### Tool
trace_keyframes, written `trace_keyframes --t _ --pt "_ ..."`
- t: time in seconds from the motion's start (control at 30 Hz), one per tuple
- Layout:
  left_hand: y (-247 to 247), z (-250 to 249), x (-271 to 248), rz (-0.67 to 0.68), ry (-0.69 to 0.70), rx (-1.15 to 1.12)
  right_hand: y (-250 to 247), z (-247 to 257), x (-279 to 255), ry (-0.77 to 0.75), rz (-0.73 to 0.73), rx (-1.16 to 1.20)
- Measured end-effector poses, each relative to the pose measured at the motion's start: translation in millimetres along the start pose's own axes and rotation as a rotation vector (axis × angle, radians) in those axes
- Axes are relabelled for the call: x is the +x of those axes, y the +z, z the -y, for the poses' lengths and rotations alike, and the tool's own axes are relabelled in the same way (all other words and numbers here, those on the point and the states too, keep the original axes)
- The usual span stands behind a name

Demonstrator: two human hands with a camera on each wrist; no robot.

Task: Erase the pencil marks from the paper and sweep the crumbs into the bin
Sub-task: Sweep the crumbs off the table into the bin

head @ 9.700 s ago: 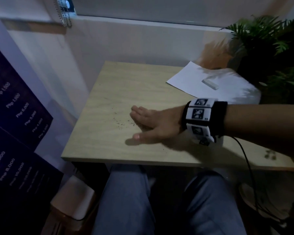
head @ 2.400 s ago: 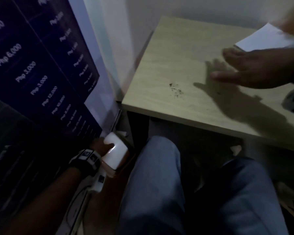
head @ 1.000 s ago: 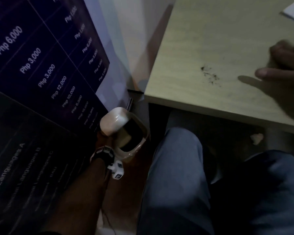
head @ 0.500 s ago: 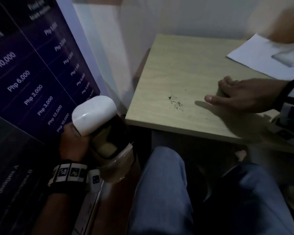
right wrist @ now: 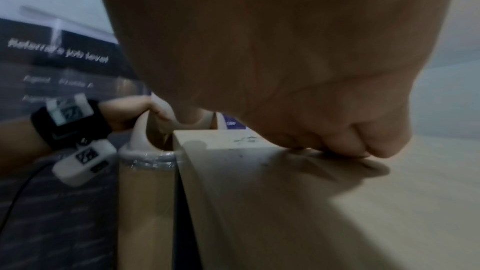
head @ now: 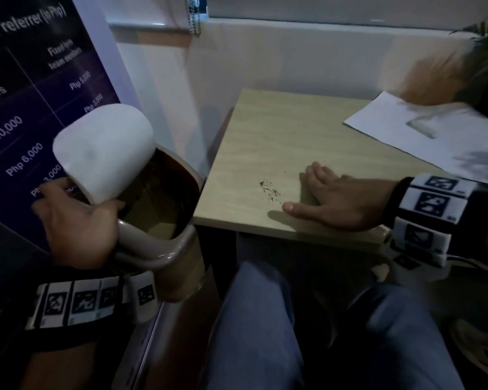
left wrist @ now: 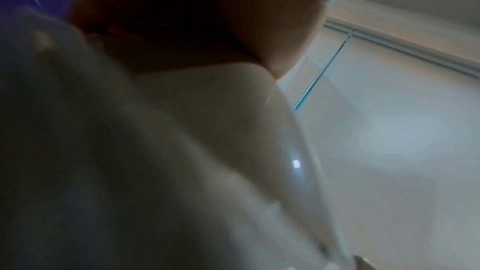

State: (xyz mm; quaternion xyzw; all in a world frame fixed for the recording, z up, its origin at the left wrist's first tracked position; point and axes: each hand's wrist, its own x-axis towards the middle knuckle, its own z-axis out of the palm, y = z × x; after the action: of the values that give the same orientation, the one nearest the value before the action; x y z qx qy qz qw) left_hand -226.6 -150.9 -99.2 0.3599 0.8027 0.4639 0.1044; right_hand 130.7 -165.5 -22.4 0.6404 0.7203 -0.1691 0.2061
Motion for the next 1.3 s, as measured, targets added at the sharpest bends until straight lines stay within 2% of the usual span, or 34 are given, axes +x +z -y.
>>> trace_keyframes --t 0.13,0.27,0.37,0.43,0.53,0.63,0.77,0.83,0.9,1.0,1.07,1.13,1.23,1.3 --pt "-2 -6 -9 -0.029 0.004 -0.012 2 30 9 0.015 -0.004 0.012" --pt "-5 -14 -16 -0.047 0.016 0.009 8 72 24 -0.021 -0.093 0.067" --pt "-8 -15 -16 -0.021 0.019 0.011 7 110 33 -0.092 -0.129 0.132" --pt "-11 -17 -18 0.026 0.032 -0.008 -5 129 35 -0.195 -0.105 0.144" --pt "-13 -21 -20 0.03 0.073 -0.008 -26 134 29 -0.29 -0.11 0.124" --pt "-12 -23 -20 0.013 0.08 0.001 -33 105 18 -0.193 -0.147 0.015" --pt "-10 -22 -19 0.017 0.088 0.015 -12 53 3 0.013 -0.022 -0.062" --pt "-9 -23 -20 0.026 0.087 0.028 -1 50 5 0.035 0.015 -0.07" --pt "-11 -24 -21 0.026 0.091 0.029 5 68 13 0.029 -0.031 -0.012" --pt "-14 -26 -24 0.033 0.106 0.025 17 118 32 -0.017 -0.138 0.11" --pt "-15 -27 -25 0.042 0.105 0.017 18 157 41 -0.101 -0.18 0.203" --pt "-16 -28 -24 0.055 0.103 0.016 9 185 45 -0.24 -0.122 0.292" --pt "-17 -28 -22 0.074 0.101 0.023 -14 189 49 -0.368 -0.049 0.238" --pt "-16 -27 -22 0.071 0.095 0.026 -21 166 49 -0.297 -0.1 0.19"
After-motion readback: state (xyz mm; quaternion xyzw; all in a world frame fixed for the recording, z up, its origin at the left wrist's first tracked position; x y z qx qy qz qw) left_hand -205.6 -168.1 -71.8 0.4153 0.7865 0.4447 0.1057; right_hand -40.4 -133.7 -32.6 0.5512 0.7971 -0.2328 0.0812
